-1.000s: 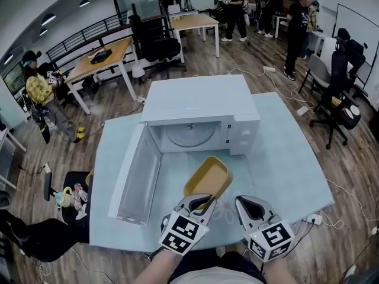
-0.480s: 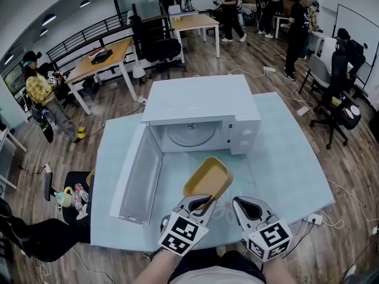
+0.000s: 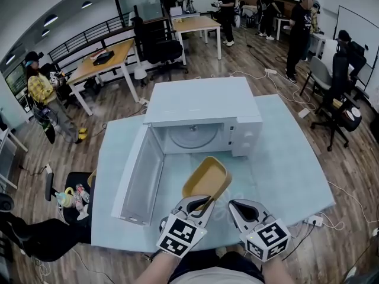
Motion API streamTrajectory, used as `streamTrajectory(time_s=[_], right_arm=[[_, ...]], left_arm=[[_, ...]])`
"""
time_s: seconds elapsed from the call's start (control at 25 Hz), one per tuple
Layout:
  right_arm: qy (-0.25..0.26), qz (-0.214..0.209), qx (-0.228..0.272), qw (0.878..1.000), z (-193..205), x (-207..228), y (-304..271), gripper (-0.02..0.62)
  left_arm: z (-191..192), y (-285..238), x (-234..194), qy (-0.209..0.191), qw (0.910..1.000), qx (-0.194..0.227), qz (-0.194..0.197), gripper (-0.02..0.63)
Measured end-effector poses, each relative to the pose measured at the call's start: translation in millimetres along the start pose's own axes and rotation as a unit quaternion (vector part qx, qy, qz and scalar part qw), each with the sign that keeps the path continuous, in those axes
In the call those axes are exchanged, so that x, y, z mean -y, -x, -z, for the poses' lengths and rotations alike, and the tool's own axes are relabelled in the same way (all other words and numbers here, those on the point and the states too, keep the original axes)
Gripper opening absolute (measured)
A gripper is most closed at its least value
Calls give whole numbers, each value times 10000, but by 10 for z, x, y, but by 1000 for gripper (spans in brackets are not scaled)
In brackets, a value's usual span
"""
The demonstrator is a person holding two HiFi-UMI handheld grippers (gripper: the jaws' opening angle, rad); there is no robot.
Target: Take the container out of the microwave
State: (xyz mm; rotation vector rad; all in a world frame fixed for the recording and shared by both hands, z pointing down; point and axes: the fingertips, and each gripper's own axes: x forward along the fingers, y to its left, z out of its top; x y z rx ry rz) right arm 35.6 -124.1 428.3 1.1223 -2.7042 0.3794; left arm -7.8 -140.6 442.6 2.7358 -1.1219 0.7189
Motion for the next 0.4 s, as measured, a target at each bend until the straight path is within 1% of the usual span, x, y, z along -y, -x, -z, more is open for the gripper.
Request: streamTrajectory(time_s=[0.4], right_arm=[[2,-8,-45,10000,60,-28,28,8]], left_arm=[[32,36,3,24,9999,-94,-47,31]])
